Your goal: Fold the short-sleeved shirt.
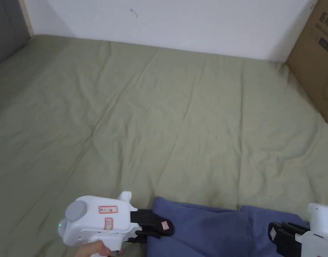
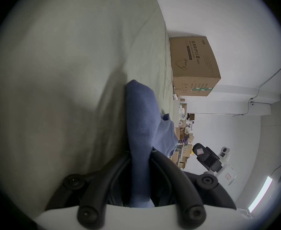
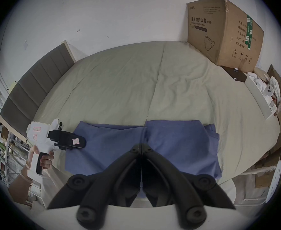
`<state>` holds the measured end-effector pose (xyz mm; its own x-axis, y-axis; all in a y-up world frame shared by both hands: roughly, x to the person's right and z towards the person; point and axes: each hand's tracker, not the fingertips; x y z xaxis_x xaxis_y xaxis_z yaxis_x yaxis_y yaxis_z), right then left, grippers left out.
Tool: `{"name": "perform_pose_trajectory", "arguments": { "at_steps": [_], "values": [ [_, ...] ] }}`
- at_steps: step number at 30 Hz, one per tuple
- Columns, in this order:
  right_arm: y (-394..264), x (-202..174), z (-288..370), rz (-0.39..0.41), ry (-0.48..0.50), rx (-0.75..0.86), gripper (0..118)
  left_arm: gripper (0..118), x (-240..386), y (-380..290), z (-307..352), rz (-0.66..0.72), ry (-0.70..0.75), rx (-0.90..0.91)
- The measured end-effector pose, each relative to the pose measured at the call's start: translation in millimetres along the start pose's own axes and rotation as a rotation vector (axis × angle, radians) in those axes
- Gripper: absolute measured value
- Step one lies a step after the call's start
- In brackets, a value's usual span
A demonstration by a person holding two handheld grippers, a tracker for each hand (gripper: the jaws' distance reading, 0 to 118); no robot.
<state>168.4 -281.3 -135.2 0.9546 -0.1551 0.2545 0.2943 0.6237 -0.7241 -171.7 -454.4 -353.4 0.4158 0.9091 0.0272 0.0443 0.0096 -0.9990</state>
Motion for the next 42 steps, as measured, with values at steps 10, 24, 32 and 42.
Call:
{"name": "perform_pose_trajectory", "arguments": {
  "at_steps": [10,24,32,42],
  "values": [
    [-5.8,10.1,-2.5,-0.033,0.039,0.014,0,8,12.9,19.8,155.5,-0.033,0.324,0.188],
    [-15.9,64.0,-7.3,-0.094,0.079,0.042,0,8,178.4,-15.8,119.3,-0.116,0.471,0.239],
    [-25.4,106.6,2.2,-0.162,0.057,0.072,0,22,222.3,-26.2,-31.7,-0.318,0.410,0.013],
    [-47.5,134.6,8.6,-0.260,0.011,0.059,0,93,226.5,-22.3,-51.0,-0.379,0.436,-0.002]
  ]
}}
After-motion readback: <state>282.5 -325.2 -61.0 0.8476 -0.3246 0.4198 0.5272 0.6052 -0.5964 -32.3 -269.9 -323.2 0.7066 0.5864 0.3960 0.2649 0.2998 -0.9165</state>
